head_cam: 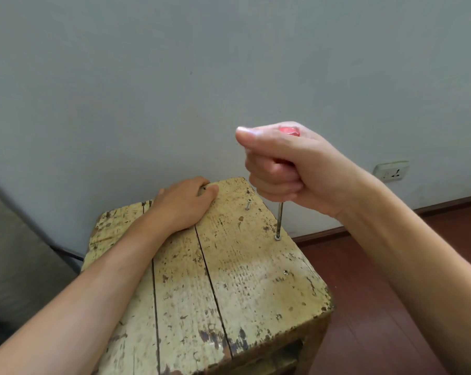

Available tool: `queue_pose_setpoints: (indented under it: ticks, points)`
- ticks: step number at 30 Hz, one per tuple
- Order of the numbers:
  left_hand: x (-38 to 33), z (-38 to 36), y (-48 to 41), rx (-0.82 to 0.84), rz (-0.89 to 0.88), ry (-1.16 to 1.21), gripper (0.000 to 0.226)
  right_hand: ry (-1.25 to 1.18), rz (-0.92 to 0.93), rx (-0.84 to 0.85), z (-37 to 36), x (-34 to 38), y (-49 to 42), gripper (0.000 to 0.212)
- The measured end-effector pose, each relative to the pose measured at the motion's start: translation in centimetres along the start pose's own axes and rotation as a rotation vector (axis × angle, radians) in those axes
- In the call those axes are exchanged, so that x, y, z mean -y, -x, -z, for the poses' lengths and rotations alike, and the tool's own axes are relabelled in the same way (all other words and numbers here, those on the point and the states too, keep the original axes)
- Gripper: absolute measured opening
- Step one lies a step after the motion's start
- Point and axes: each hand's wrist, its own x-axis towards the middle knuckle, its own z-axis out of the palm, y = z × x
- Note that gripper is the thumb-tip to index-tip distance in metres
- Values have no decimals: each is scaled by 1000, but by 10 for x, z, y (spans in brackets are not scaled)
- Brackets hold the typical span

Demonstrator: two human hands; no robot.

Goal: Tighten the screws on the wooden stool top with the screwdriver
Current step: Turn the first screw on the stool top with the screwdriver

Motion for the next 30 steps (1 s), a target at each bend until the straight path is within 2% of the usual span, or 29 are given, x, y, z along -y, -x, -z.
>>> queue_pose_setpoints:
  ticks: [4, 8, 10, 12, 15, 18, 23, 25, 26, 30]
  points:
    - [-1, 1, 1, 3, 1, -8, 44, -5, 83, -393, -20, -2, 4, 59]
    - [-3, 2, 3, 8, 13, -7, 48, 8, 211, -941, -34, -10, 6, 50]
    - [-4, 3, 4, 9, 14, -11, 49, -27, 218, -1030, -38, -11, 8, 48]
    - [-4, 4, 4, 7, 9, -23, 49, -63, 182, -948, -34, -10, 10, 44]
    - [-5, 4, 4, 5, 12, -26, 47, -150, 80, -592, -20, -3, 12, 12]
    - [-6, 3, 3, 7, 11, -36, 47, -208, 3, -278, 2, 0, 14, 28]
    - [-1, 3, 2, 52, -39, 11, 45, 44, -11, 176, 8, 5, 6, 29]
    - [0, 2, 2, 20, -16, 11, 43, 55, -11, 189, 2, 3, 4, 41]
    - [0, 2, 1, 5, -3, -1, 44, 47, -11, 125, -1, 1, 4, 48]
    - [-1, 0, 1, 4, -1, -14, 47, -44, 52, -313, -10, -7, 6, 59]
